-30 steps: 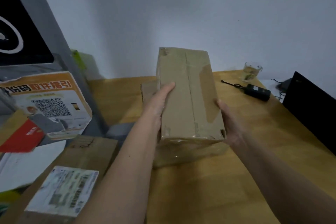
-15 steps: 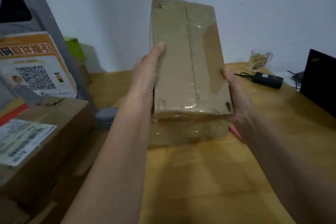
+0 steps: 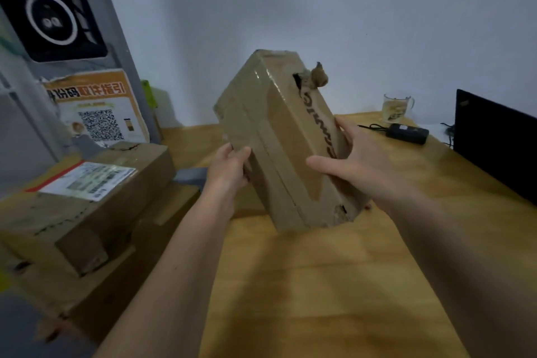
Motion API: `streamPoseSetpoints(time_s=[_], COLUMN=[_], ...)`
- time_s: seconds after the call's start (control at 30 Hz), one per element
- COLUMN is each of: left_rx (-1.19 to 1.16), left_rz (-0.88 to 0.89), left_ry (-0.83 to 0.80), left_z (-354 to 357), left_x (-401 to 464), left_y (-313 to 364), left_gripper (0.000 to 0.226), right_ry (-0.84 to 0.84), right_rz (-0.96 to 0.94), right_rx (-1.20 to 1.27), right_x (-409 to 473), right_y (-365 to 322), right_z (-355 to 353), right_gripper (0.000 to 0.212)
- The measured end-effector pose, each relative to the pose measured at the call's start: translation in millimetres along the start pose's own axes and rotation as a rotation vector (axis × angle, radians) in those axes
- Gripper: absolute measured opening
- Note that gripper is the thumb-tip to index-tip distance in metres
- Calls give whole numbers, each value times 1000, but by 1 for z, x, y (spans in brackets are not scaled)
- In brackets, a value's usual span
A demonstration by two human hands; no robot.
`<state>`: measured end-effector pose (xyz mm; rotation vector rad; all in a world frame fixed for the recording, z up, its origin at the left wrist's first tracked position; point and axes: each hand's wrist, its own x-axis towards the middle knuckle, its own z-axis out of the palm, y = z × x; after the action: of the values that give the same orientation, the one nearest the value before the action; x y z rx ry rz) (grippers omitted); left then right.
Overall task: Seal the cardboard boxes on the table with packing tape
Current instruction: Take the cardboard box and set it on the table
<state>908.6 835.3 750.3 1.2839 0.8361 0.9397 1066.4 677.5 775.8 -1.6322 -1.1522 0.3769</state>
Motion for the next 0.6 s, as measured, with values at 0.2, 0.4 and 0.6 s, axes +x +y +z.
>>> streamPoseSetpoints(time_s=[0.2,0.4,0.6], left_rx=[-54,-17,133], left_rz=[13,19,126], left_ry=[-24,30,-176], left_z=[-15,-21,-8], left_x=[-26,-37,-61], left_y=[5,9,21], left_gripper=[57,98,110], right_ry=[-21,-64,293], right_rz=[14,348,12], right_rx=[-47,547,-88], right_x=[-10,-12,-18], right_y=[-12,-2,-19], right_z=[5,12,41], right_gripper=[96,67,101])
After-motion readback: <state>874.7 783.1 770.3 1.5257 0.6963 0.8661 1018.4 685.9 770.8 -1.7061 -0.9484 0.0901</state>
